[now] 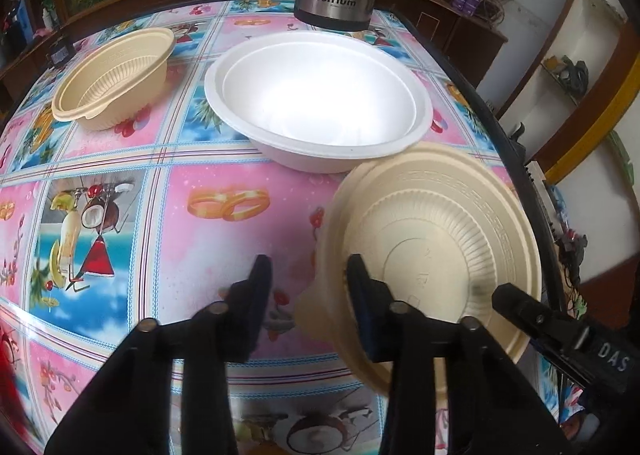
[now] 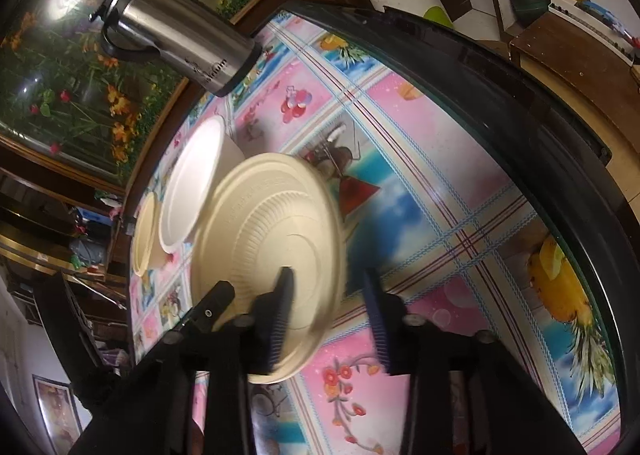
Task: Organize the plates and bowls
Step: 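Grasp the rim of the large beige pulp bowl with both grippers, then carry the beige bowl with both grippers over the plate stack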
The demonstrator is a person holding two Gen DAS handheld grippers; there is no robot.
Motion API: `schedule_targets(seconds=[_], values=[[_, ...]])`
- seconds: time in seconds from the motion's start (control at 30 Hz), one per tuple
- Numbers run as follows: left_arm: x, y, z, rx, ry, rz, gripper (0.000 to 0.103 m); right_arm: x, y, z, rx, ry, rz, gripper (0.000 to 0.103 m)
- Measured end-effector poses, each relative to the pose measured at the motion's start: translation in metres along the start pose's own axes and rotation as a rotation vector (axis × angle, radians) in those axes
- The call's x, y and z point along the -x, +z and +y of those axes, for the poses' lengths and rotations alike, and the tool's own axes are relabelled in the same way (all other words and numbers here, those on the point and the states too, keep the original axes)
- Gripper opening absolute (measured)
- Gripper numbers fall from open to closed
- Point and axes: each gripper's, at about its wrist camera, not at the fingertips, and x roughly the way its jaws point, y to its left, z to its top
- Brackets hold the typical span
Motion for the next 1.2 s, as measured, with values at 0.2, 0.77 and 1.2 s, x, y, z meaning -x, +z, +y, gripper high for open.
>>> schedule_targets(seconds=[0.2,0.77,1.2], values=[[0.01,-0.005,-0.001,-0.031,-0.001,-0.009,0.021,0.001,-0.009,0.009,0.049,-0.014,-0.003,0.014],[0.053,-0.041,0.036,-0.007,0.009,-0.032,0.021,0.026,-0.059,0.04,0.142,0.007,0.0,0.013],[0.085,-0.067,0.085,0.06,0.037,-0.086,0.021,0.03,-0.102,0.083,0.249,0.03,0.004,0.013]])
